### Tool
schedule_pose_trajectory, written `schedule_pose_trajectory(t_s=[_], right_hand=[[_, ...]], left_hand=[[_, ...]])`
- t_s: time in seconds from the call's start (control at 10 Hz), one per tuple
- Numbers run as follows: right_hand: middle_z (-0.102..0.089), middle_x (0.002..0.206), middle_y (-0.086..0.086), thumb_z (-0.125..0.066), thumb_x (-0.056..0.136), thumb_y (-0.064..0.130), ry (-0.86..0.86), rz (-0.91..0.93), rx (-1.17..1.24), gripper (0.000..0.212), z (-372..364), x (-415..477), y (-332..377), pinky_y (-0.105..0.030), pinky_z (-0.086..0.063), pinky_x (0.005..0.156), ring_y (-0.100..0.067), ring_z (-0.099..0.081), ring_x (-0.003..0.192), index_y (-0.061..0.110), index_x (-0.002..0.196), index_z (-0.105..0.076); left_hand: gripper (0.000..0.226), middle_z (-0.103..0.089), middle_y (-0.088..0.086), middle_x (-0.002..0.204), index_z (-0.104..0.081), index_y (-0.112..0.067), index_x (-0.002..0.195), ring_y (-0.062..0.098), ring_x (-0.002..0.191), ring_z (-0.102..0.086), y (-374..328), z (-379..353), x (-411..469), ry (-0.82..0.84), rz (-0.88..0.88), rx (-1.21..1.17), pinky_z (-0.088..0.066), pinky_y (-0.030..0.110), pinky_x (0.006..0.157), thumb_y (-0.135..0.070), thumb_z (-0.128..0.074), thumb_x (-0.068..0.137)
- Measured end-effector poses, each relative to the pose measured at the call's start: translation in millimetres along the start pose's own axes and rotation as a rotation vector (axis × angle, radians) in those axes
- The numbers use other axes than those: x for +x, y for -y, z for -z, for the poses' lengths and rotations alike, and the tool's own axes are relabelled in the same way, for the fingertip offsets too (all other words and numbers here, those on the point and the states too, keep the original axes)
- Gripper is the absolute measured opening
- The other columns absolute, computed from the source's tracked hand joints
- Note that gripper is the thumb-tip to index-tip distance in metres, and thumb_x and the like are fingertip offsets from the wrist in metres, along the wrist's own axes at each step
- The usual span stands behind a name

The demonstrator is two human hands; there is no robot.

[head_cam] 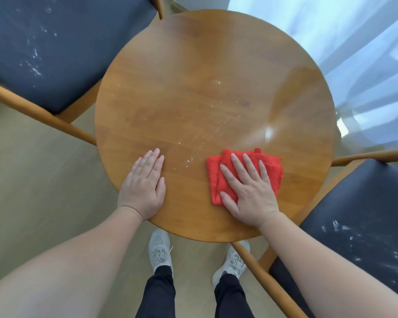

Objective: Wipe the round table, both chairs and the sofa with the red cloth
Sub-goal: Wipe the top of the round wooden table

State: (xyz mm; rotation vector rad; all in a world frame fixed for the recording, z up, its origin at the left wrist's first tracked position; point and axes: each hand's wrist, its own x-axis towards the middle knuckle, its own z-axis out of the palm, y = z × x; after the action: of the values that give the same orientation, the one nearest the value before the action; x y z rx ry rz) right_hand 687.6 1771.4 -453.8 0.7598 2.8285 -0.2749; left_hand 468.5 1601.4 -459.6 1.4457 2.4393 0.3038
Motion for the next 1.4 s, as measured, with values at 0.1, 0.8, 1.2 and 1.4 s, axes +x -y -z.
schedule_pose_trajectory(t_s=[0.1,0.8,1.2,1.4], right_hand=[[-0.023,0.159,-0.004,-0.031,0.09,0.06,-0.012,-0.056,-0.018,0.066,7.9,25.7,-17.4,-0.053,-0.007,0.118,-0.029,-0.015,0.148,0.03,0.148,-0.035],[-0.004,0.163,-0.002,-0.018,0.091,0.06,-0.051,-0.362,0.018,0.069,45.9,151.0,-66.1,-0.05,0.004,0.119,-0.026,0.001,0.149,0.031,0.154,-0.014],[-0.001,0.163,-0.001,-0.021,0.096,0.057,0.013,-0.157,-0.013,0.065,39.8,143.3,-11.6,-0.048,0.007,0.119,-0.025,0.005,0.149,0.031,0.154,-0.01],[-0.005,0.163,-0.002,-0.021,0.094,0.056,0.03,-0.048,-0.029,0.065,28.4,108.5,24.2,-0.05,0.005,0.119,-0.025,0.002,0.149,0.03,0.154,-0.017]], left_hand=[[0.054,-0.037,0.013,0.148,-0.043,0.0,0.137,0.022,0.138,-0.028,0.9,0.5,-0.2,0.003,-0.001,-0.008,-0.007,0.029,0.118,-0.026,-0.031,0.092],[0.052,-0.038,0.013,0.147,-0.045,0.0,0.136,0.021,0.138,-0.028,3.4,-0.3,0.1,-0.029,-0.023,-0.021,-0.014,0.034,0.118,-0.02,-0.035,0.089],[0.052,-0.039,0.011,0.147,-0.047,-0.002,0.136,0.021,0.138,-0.03,6.6,-1.0,-1.4,-0.038,-0.016,-0.035,-0.017,0.035,0.117,-0.02,-0.036,0.088],[0.053,-0.041,0.011,0.145,-0.049,-0.002,0.135,0.021,0.137,-0.032,5.8,-2.1,-0.7,-0.063,-0.029,-0.078,-0.019,0.035,0.116,-0.017,-0.035,0.086]])
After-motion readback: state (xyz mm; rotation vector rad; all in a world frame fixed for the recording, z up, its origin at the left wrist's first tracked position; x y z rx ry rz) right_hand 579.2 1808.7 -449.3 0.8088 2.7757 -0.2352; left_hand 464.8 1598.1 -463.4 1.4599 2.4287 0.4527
